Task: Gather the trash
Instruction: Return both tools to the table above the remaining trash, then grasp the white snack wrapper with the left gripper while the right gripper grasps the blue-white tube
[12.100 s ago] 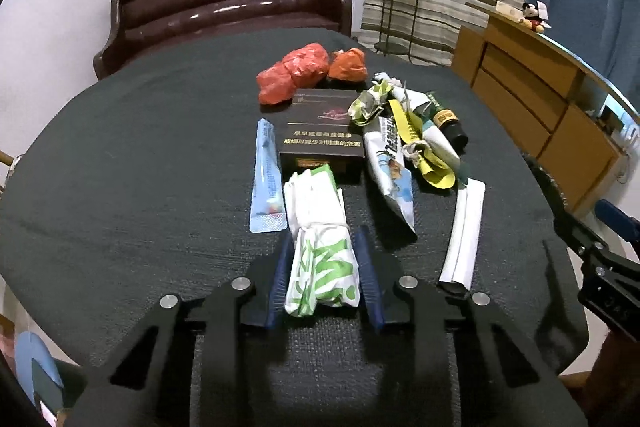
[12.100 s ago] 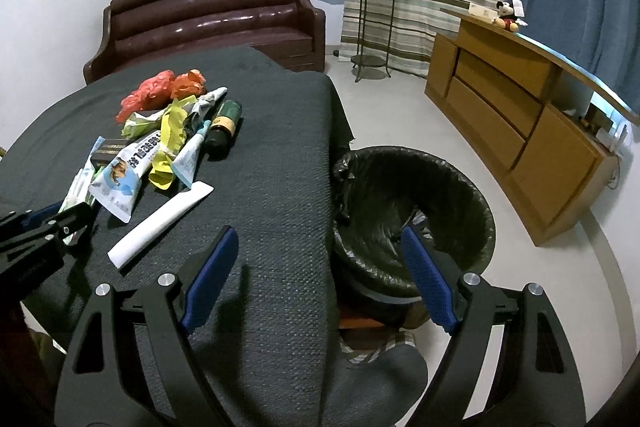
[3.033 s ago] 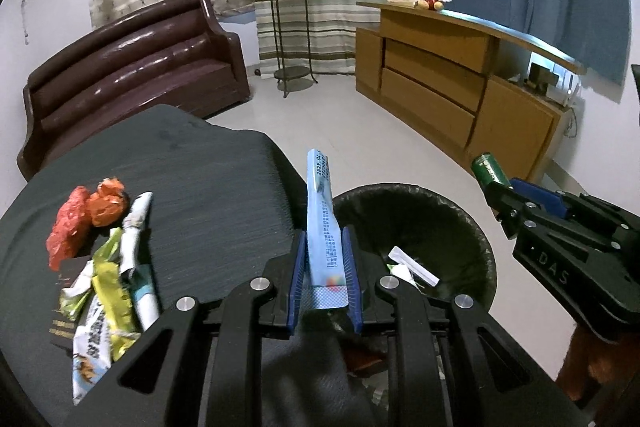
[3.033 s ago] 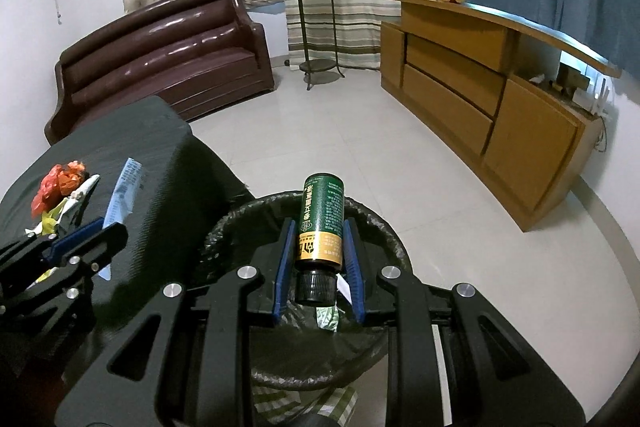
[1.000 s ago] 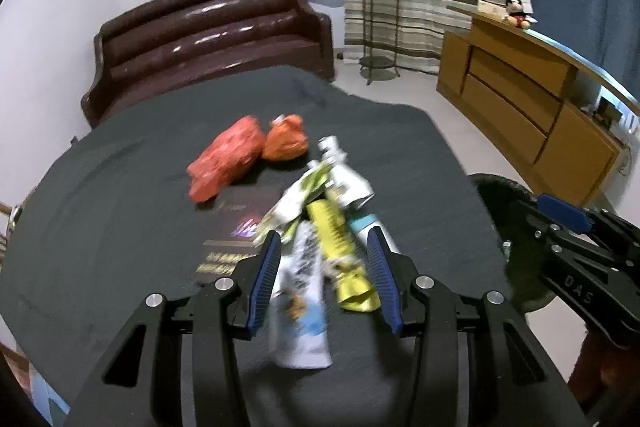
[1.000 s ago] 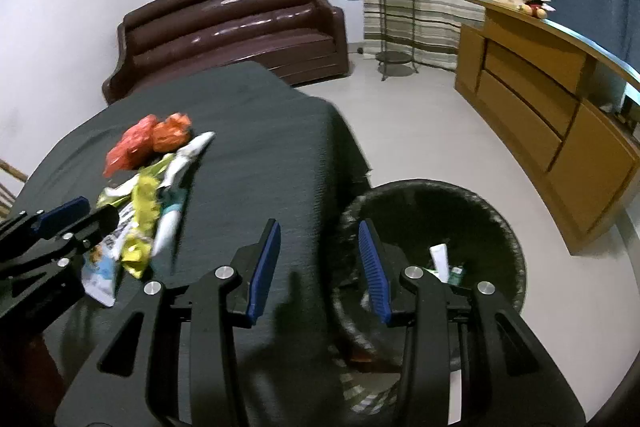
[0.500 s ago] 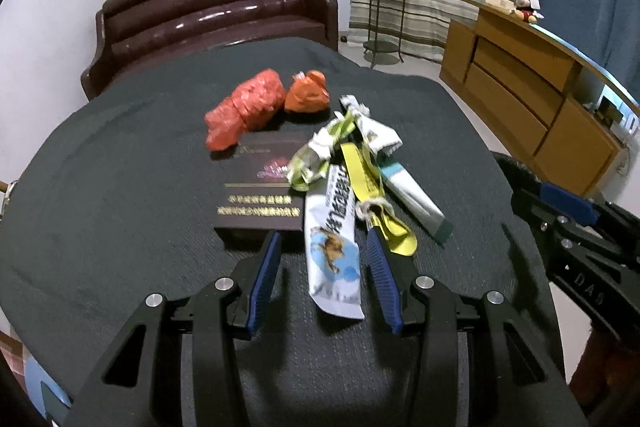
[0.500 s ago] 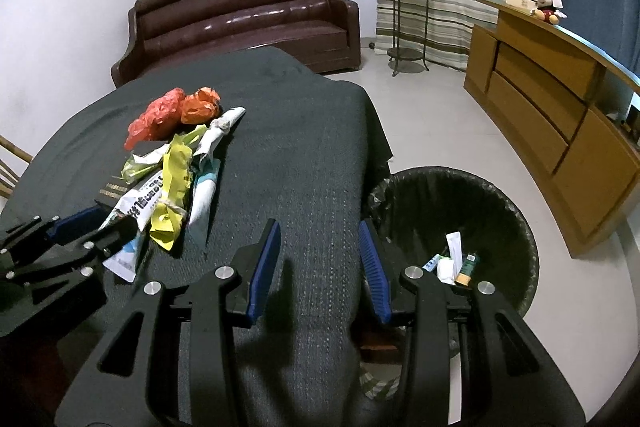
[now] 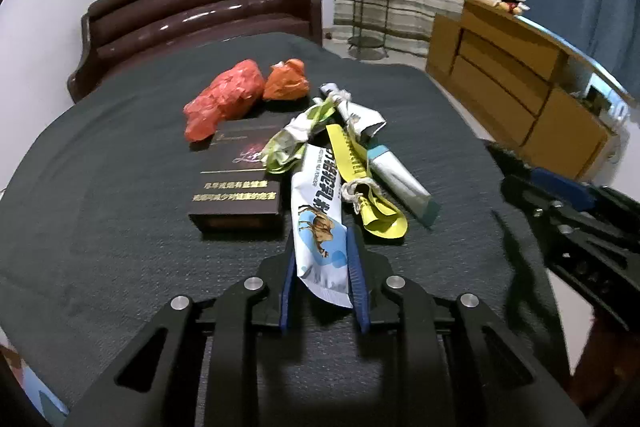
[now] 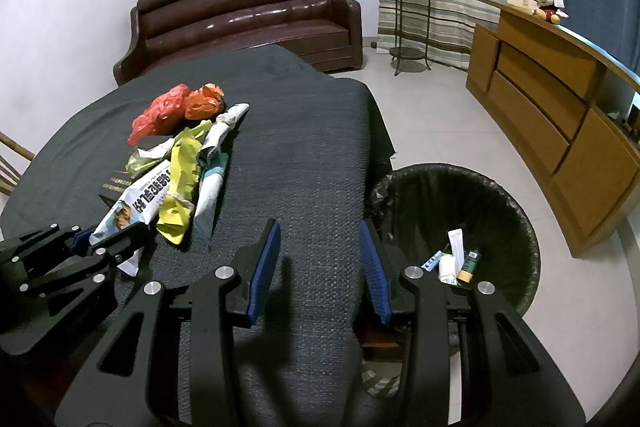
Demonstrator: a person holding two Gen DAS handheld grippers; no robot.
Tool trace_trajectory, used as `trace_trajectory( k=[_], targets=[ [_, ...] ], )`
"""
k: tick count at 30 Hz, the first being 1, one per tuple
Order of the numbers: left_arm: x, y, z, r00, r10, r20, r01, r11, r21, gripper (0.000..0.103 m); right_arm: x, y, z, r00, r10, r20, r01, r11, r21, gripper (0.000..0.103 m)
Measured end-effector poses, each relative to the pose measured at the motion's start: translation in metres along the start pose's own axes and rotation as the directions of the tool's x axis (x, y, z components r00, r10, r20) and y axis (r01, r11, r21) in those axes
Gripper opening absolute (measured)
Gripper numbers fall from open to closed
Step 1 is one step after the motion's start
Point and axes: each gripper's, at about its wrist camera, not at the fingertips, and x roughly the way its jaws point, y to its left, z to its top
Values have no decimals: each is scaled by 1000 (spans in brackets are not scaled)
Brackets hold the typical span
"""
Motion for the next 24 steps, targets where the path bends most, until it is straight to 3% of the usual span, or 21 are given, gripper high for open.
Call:
trace_trajectory(
  k=[15, 24],
  targets=[
    [-44, 14, 9, 994, -5, 111, 5, 1000, 1, 24, 2, 17, 5, 1000, 20, 1, -20, 999, -33, 40],
    [-50, 42, 12, 987, 71, 144, -65, 997, -48, 24, 6, 35, 11, 999, 44, 3, -44, 997, -56, 40]
  ],
)
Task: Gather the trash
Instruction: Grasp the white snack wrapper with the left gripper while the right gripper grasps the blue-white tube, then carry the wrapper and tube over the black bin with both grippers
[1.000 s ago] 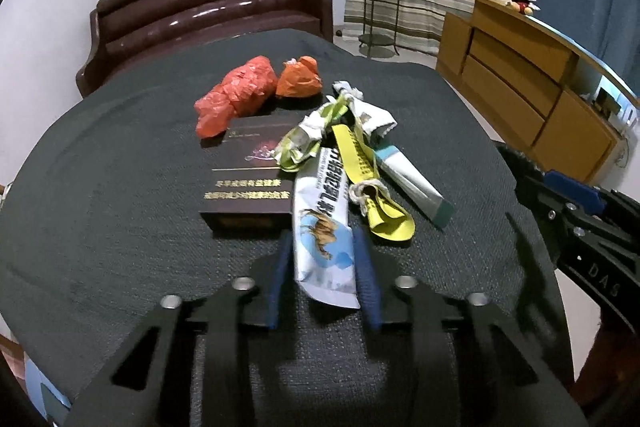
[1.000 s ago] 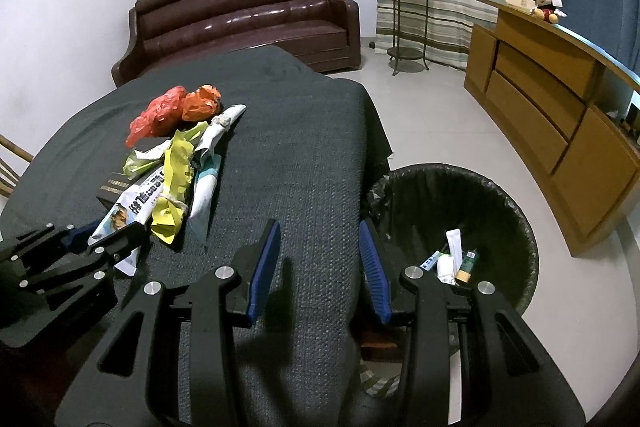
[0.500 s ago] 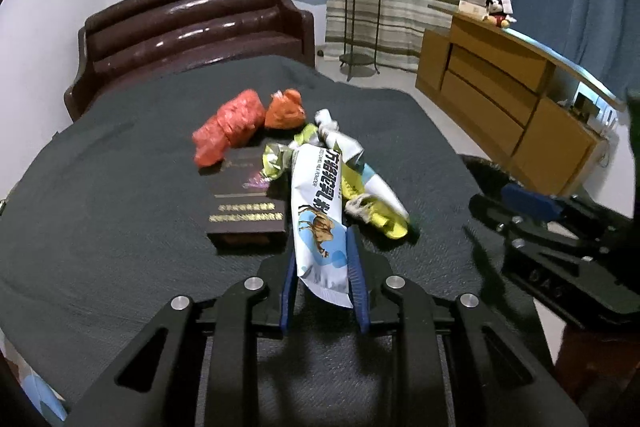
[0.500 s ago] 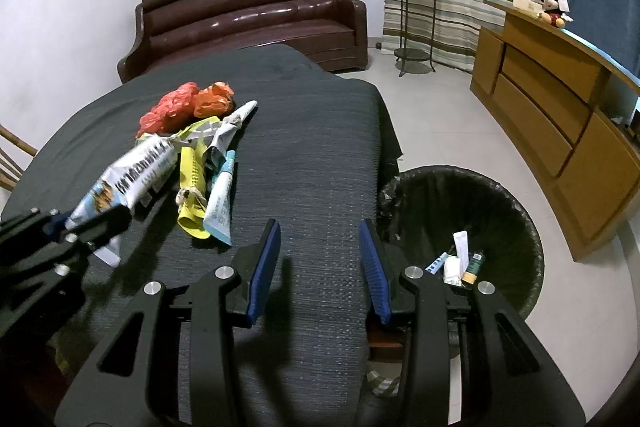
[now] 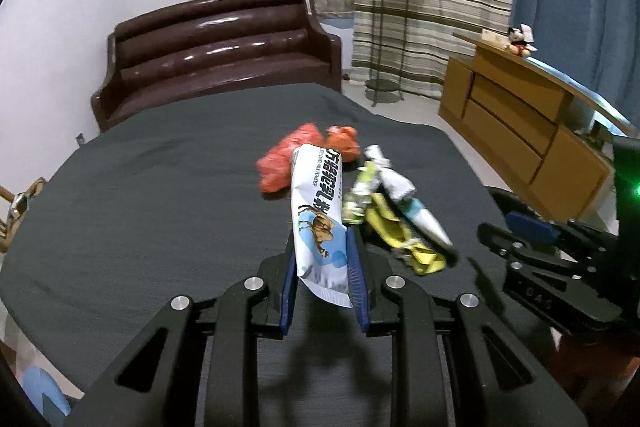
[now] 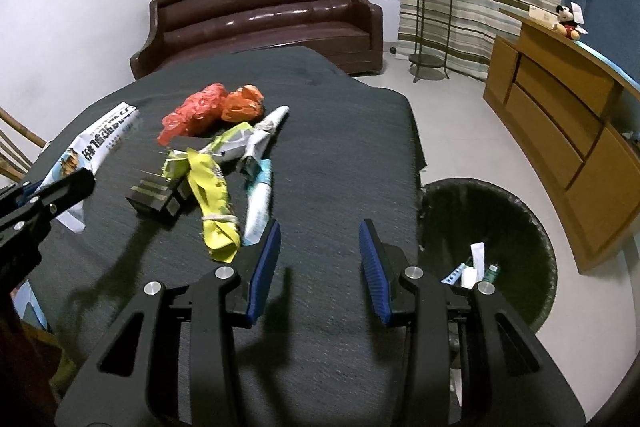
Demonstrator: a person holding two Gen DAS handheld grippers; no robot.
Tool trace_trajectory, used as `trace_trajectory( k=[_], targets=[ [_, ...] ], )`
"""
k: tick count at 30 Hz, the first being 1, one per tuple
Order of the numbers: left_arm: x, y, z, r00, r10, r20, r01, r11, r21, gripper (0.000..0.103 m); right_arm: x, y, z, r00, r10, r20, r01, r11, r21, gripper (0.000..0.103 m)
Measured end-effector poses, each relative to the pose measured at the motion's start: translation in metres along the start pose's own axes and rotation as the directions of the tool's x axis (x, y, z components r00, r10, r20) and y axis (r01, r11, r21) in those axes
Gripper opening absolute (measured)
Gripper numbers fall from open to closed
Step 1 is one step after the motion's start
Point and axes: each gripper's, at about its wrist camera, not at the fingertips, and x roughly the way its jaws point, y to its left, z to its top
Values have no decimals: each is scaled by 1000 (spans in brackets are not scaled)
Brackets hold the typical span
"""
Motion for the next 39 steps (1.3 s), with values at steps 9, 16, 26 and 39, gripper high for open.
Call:
trace_trajectory(
  k=[9, 16, 26, 39],
  targets=[
    [13, 38, -2, 996, 85, -24, -86, 994, -59, 24, 19, 22, 12, 999, 25, -21, -26, 999, -32, 40],
    [23, 57, -4, 993, 107, -48, -111, 990, -89, 24, 39, 33, 19, 997, 22, -68, -26, 998, -61, 39],
    [31, 66, -8, 993, 94, -67, -101, 990, -103, 24, 52, 36, 18, 992, 23, -124, -33, 997, -73, 17],
    [23, 56, -7, 996, 85, -36, -89, 990, -114, 24, 35, 29, 9, 995, 27, -97, -32, 998, -59, 15]
  ],
)
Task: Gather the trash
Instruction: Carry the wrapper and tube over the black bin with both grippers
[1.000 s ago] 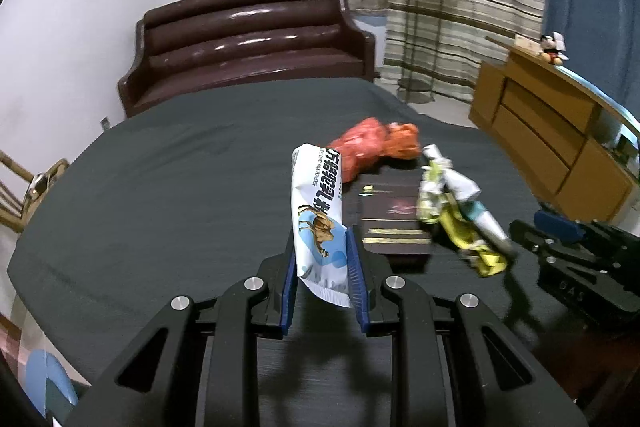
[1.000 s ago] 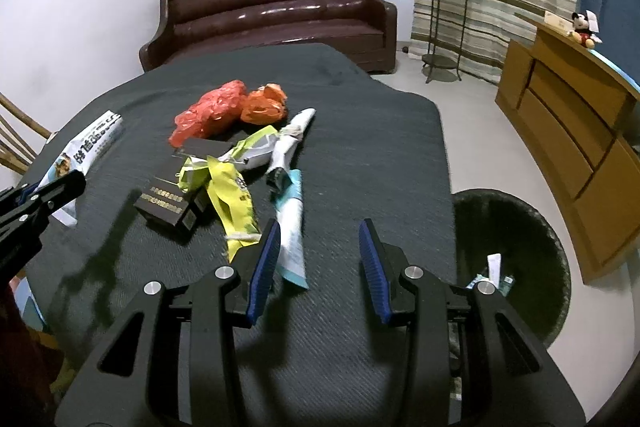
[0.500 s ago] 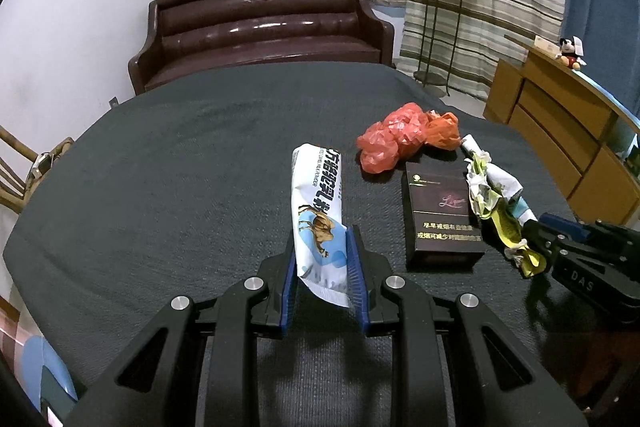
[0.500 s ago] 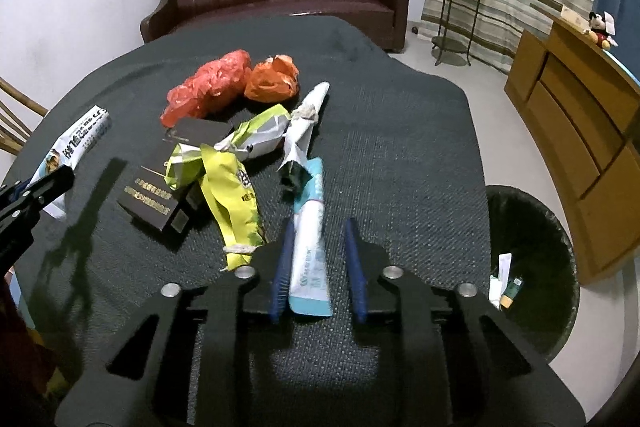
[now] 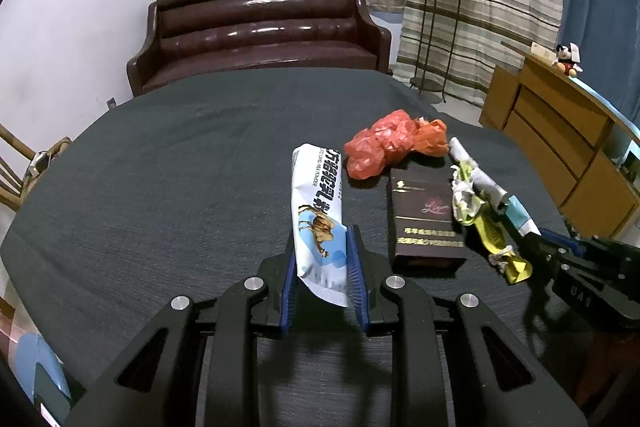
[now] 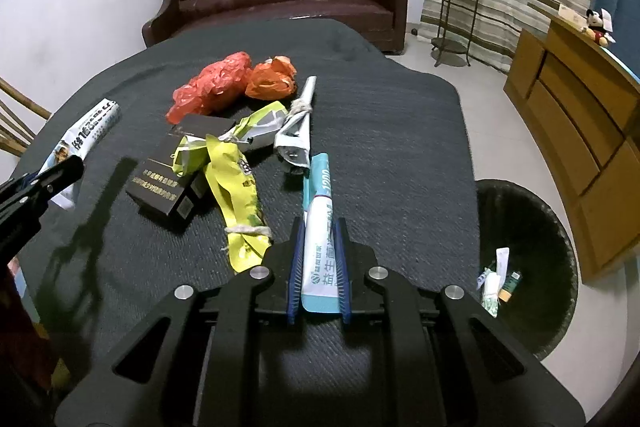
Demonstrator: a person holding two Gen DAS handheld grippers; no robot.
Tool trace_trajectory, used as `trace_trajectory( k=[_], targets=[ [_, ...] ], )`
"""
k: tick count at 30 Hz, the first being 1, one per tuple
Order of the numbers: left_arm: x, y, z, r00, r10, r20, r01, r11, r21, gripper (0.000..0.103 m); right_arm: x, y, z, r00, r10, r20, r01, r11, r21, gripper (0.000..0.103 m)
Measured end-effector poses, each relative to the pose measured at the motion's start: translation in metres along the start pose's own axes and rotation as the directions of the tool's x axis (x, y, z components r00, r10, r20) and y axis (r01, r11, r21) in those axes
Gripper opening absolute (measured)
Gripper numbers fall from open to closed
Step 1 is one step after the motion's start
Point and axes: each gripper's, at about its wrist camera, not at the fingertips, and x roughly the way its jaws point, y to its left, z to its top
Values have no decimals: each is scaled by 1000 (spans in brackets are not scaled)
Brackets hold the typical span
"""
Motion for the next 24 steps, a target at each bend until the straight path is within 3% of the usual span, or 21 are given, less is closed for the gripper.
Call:
trace_trajectory(
  k=[11, 24],
  targets=[
    [-17, -34, 7, 997, -71, 43, 70, 997, 23, 24, -29, -37, -4, 996, -63, 62, 60, 997, 58, 15],
    [-9, -120, 14, 974, -224, 39, 217, 967, 132, 24, -58, -107, -13, 976, -190, 110, 170, 972, 164, 15]
  ],
)
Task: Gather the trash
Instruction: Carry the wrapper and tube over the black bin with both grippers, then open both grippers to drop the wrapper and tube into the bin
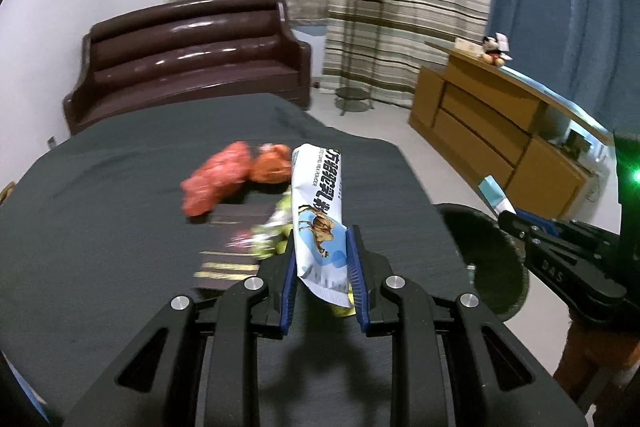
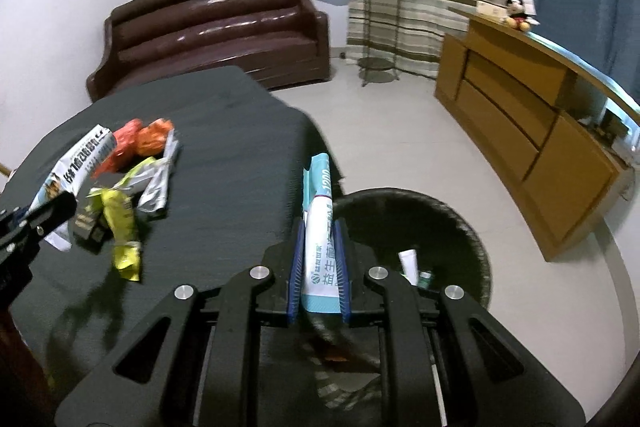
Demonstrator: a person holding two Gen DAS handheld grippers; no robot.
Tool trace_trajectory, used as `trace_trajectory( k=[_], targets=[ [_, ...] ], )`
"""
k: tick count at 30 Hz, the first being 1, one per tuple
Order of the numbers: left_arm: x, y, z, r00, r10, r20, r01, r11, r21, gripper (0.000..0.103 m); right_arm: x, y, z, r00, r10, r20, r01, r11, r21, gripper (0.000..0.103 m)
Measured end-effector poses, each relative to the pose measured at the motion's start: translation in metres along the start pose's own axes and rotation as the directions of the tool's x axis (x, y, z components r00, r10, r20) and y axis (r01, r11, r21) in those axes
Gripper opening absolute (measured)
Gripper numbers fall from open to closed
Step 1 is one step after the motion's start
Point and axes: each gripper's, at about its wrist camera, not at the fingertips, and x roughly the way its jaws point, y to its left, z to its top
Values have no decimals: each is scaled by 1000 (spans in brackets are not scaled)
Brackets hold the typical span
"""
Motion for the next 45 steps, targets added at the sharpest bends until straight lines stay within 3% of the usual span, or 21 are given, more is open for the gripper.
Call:
trace_trajectory(
  k=[18, 45],
  targets=[
    [44, -88, 8, 997, -75, -21, 77, 990, 120, 24, 4, -75, 1, 997, -72, 16, 70, 992, 105, 15],
    [96, -137, 18, 990, -95, -100, 113, 976, 188, 25, 38, -122, 1, 996, -89, -16, 90, 978, 187, 15]
  ],
)
